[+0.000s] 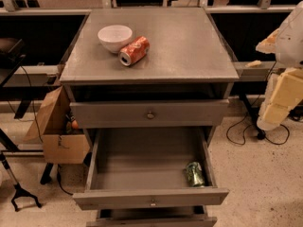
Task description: Pick green can from middle drawer and place on counter
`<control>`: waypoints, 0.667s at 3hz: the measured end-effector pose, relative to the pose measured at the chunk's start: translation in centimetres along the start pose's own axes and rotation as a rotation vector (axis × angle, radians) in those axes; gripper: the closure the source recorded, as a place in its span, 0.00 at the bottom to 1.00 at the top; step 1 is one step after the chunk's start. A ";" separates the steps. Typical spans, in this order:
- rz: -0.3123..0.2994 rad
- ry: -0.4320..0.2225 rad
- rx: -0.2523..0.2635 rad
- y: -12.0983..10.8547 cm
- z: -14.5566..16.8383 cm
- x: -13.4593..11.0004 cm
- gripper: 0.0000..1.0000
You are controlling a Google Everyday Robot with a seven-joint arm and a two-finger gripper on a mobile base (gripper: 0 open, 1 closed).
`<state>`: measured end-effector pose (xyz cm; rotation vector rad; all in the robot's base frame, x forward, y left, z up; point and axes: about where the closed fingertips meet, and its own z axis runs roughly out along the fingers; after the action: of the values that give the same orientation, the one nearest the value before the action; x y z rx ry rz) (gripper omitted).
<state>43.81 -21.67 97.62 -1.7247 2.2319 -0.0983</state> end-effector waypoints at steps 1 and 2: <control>0.000 0.000 0.000 0.0 0.0 0.0 0.00; 0.004 -0.028 0.008 -0.9 0.2 0.1 0.00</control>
Offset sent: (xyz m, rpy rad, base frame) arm 0.0188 -0.0090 -0.0058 0.0559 -0.0094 0.0028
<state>44.66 -21.99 97.59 -1.7070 2.2127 -0.0815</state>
